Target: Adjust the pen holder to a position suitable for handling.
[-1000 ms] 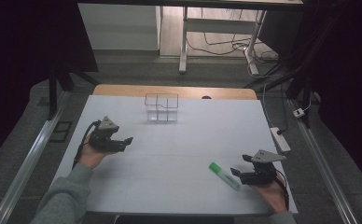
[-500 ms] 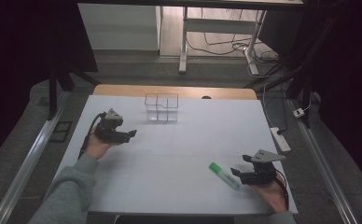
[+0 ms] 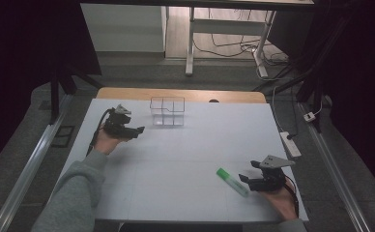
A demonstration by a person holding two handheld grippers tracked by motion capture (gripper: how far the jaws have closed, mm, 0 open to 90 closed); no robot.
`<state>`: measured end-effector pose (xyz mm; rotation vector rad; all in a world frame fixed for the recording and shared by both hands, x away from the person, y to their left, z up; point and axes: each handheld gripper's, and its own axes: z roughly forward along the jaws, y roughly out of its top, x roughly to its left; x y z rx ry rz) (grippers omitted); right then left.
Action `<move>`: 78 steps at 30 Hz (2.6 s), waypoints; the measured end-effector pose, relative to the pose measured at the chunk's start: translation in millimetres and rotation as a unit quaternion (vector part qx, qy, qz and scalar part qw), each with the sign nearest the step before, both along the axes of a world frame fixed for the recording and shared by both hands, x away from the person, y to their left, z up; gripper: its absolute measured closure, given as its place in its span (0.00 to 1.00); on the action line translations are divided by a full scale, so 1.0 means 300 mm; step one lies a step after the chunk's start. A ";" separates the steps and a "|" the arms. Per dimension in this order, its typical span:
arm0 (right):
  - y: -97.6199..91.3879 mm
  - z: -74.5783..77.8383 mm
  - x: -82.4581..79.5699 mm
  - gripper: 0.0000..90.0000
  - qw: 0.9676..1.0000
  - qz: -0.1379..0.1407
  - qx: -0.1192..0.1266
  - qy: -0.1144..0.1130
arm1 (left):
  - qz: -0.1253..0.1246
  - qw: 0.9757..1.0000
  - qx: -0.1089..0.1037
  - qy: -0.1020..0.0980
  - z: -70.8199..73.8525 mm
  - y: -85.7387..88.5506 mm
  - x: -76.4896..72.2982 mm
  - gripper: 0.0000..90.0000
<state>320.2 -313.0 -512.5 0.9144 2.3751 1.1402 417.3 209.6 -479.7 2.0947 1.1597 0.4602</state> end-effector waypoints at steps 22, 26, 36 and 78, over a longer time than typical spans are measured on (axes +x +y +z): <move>-0.003 -0.004 0.004 0.27 1.000 0.003 0.000 0.002 | 0.024 1.000 0.001 0.012 -0.021 -0.011 0.122 0.38; -0.002 -0.005 0.005 0.27 1.000 0.004 0.000 0.004 | 0.023 1.000 0.001 0.008 -0.022 -0.014 0.131 0.42; -0.003 -0.004 0.005 0.27 1.000 0.002 -0.001 0.004 | 0.021 1.000 0.000 -0.001 -0.025 -0.029 0.164 0.62; -0.009 -0.007 0.010 0.28 1.000 -0.003 -0.004 0.004 | 0.020 0.999 -0.018 0.022 -0.067 -0.087 0.315 0.99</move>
